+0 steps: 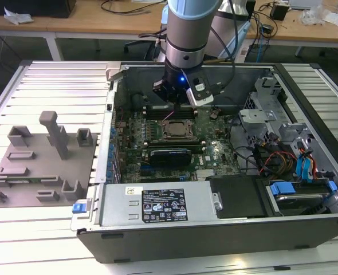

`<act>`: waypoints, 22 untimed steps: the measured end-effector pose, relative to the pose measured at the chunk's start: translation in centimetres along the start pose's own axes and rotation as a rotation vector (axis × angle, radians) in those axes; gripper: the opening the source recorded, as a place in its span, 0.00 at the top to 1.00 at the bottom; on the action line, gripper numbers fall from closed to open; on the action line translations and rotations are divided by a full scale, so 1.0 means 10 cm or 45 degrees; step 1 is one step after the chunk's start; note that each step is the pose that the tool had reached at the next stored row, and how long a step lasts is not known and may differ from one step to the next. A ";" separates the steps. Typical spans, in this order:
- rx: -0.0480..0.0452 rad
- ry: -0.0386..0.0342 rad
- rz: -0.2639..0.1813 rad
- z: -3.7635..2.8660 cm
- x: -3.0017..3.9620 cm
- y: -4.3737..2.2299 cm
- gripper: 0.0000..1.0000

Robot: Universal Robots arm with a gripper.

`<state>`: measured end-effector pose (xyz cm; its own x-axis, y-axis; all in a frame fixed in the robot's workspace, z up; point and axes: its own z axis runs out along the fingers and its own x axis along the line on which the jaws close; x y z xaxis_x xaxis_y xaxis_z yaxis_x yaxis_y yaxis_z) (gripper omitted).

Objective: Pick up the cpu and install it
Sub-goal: 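Install the first cpu locking lever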

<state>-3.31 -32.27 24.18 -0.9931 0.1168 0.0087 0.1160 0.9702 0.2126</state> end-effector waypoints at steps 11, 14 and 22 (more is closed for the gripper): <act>0.000 -0.0016 0.008 0.074 0.048 -0.024 0.89; 0.001 -0.0022 0.010 0.102 0.042 -0.035 0.89; 0.001 -0.0027 0.012 0.127 0.049 0.022 0.89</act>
<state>-3.75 -31.73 22.99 -0.9919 0.1267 0.0087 0.1257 0.9692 0.2119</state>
